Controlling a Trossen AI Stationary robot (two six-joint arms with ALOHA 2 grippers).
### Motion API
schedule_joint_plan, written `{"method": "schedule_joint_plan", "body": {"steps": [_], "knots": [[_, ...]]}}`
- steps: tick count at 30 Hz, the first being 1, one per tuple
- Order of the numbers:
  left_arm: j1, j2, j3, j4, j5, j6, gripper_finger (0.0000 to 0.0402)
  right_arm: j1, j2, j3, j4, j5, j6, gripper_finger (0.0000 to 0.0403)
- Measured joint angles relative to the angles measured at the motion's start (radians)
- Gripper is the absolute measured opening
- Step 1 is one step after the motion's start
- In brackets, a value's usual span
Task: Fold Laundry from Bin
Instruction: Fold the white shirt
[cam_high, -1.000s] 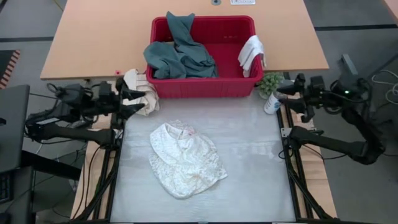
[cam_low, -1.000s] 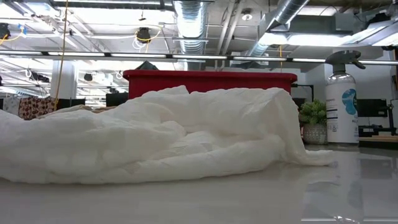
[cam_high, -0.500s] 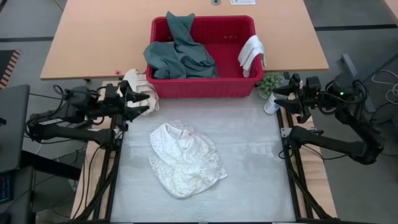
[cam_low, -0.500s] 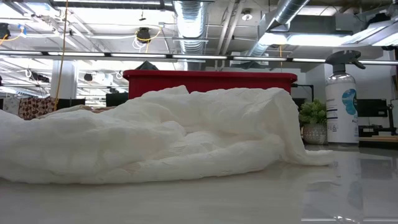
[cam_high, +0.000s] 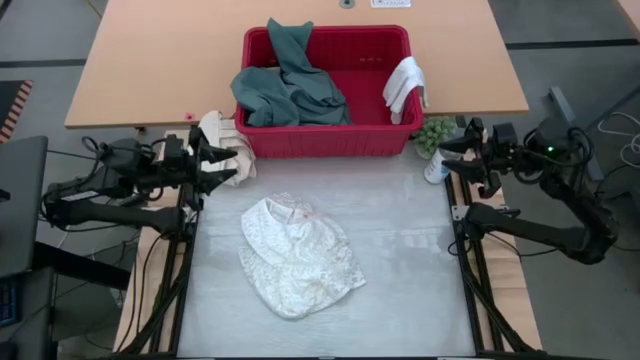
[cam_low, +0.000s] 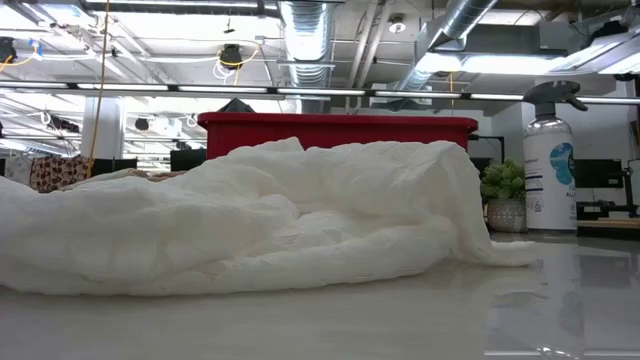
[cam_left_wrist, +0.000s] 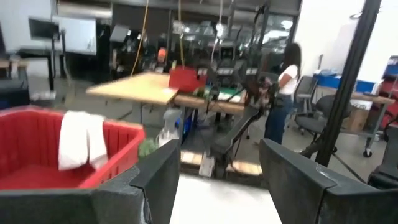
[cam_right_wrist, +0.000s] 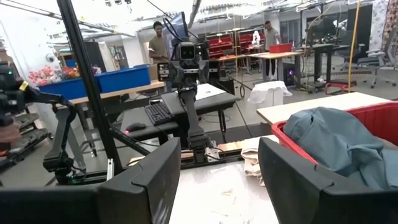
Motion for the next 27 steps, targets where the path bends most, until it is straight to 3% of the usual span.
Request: {"method": "schedule_joint_plan", "body": {"steps": [4,13,21,27], "knots": [[0.000,0.078,0.001,-0.080,-0.014,-0.059,0.0208,0.000,0.025,-0.037,0.036,0.002,0.040,0.0238],[0.000,0.269,0.000,-0.051,0.046,-0.070,0.0208,0.071,0.200,-0.226,0.255,-0.047,0.180,0.0238],[0.000,0.289,0.000,-0.058,0.053,-0.086,0.0208,0.201,0.391,-0.229,0.368,-0.050,0.156,0.0238],[0.000,0.280,0.000,-0.092,0.052,-0.090,0.0208,0.222,0.527,-0.229,0.384,-0.049,0.156,0.0238]]}}
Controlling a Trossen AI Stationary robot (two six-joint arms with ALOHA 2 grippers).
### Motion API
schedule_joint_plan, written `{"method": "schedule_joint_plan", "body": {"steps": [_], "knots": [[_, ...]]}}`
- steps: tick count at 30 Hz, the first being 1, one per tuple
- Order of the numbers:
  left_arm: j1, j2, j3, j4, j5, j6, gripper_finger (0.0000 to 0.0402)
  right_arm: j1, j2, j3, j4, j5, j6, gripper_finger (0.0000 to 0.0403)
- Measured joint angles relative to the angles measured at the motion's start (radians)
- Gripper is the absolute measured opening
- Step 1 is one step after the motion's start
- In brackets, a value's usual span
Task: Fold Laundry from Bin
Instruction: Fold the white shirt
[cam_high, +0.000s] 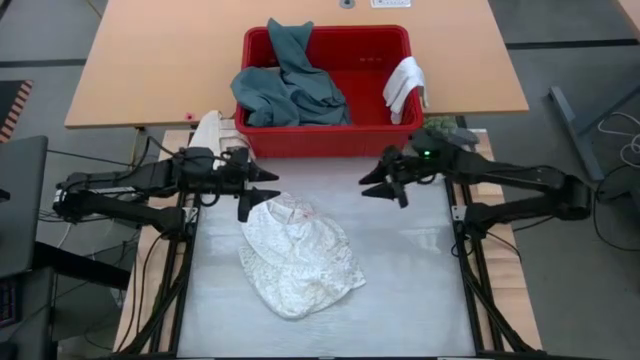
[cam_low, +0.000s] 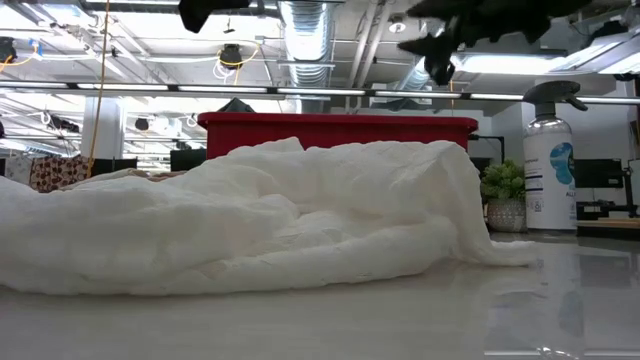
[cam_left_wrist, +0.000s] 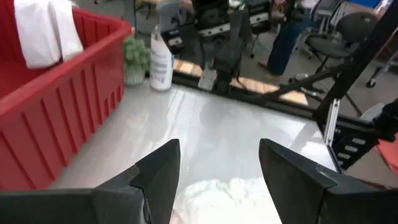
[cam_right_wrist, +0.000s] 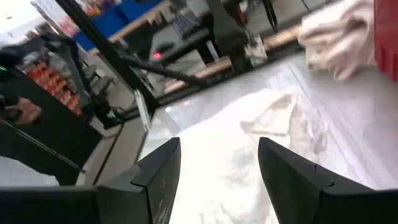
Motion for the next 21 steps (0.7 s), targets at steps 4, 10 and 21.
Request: {"method": "schedule_joint_plan", "body": {"steps": [4,10,21], "knots": [[0.000,-0.001,0.000,-0.090,-0.001,-0.006,0.0208,0.000,0.081,0.000,0.026,0.025,0.000,0.0240],[0.000,0.000,0.000,-0.192,-0.005,-0.024,0.0208,0.009,0.201,0.000,0.036,0.042,-0.031,0.0240],[0.005,0.031,0.002,-0.338,-0.035,-0.084,0.0215,0.090,0.385,0.000,0.038,0.214,-0.095,0.0240]]}}
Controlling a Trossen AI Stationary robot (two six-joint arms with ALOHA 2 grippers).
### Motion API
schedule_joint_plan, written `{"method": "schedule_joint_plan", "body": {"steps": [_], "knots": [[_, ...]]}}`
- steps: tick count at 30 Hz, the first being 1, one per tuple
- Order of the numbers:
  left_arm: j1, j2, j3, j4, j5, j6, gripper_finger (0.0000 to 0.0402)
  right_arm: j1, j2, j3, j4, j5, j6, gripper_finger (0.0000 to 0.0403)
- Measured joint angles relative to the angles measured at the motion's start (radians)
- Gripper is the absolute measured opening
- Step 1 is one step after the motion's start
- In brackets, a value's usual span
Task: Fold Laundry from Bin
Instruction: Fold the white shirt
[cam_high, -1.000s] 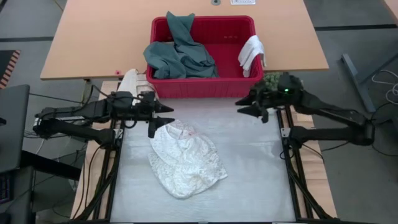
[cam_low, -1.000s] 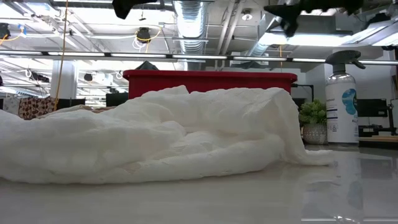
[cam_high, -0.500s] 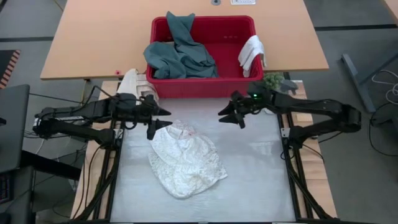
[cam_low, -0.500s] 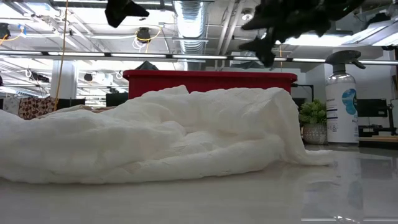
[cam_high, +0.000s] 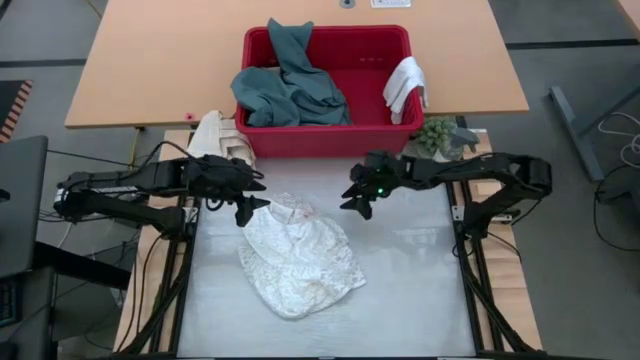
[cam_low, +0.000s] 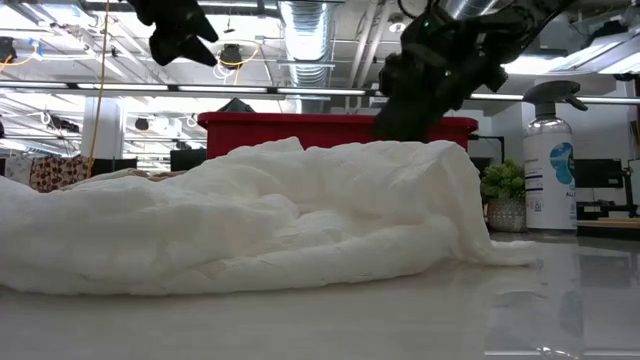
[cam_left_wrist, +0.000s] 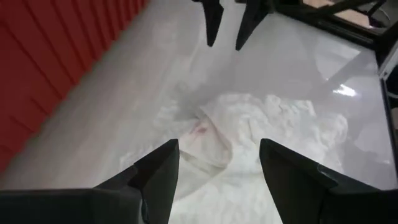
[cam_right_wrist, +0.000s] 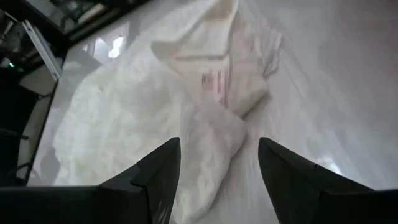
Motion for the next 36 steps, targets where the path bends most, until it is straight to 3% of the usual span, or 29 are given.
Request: {"method": "schedule_joint_plan", "body": {"steps": [11,18,26,36], "knots": [[-0.002,0.098,-0.001,-0.039,0.133,0.011,0.0269,0.058,0.122,0.006,0.051,-0.002,-0.003,0.0244],[-0.002,0.169,-0.001,-0.044,0.146,0.001,0.0275,0.068,0.136,0.006,0.059,-0.004,-0.046,0.0296],[-0.014,0.285,-0.001,-0.041,0.203,0.140,0.0275,0.105,0.135,0.006,0.081,0.000,-0.129,0.0348],[0.044,0.370,-0.001,-0.035,0.212,0.390,0.0275,0.197,0.135,0.006,0.175,0.202,0.005,0.0346]]}}
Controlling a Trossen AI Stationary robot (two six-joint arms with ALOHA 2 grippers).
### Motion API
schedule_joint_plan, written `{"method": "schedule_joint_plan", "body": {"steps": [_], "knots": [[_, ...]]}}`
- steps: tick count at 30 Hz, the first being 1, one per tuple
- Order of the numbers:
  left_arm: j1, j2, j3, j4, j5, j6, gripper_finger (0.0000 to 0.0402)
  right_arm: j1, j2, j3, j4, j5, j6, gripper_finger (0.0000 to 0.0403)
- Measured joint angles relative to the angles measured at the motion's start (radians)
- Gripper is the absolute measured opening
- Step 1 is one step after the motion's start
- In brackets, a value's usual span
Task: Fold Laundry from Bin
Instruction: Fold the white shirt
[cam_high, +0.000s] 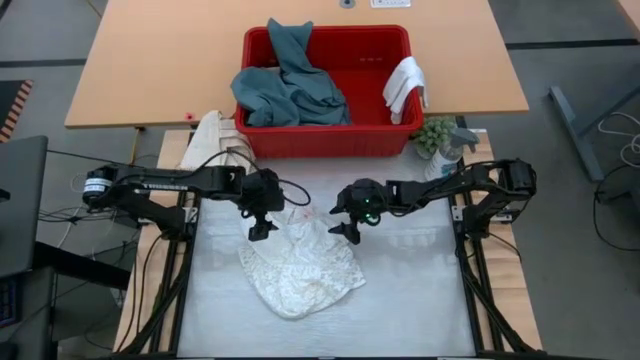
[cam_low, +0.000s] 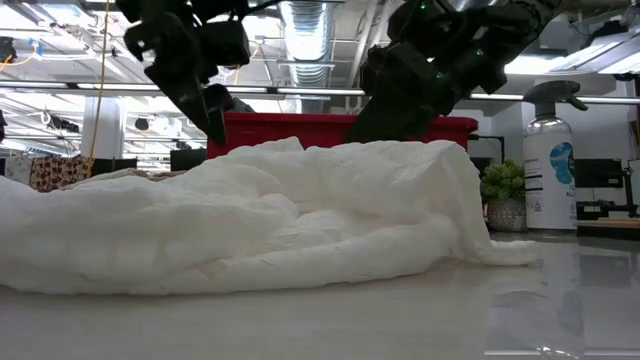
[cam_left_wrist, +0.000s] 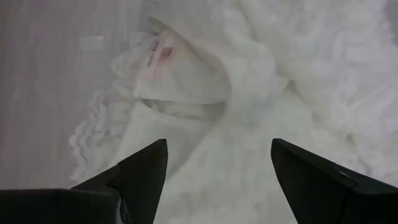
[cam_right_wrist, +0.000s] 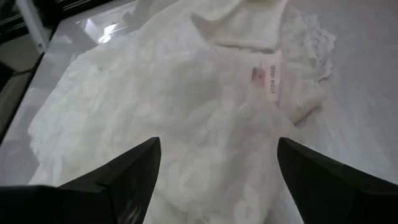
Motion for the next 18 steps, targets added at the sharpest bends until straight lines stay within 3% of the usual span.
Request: {"method": "schedule_joint_plan", "body": {"steps": [5,13,18], "knots": [[0.054,0.002,-0.017,0.006,0.040,0.080,0.0275,0.018,0.000,0.000,-0.005,0.063,0.004,0.0345],[0.118,-0.057,-0.188,0.043,0.107,0.053,0.0275,0.020,0.064,0.006,0.007,0.104,0.019,0.0345],[0.111,-0.114,-0.250,0.124,0.056,0.041,0.0275,0.035,0.155,0.052,0.011,0.104,0.022,0.0345]]}}
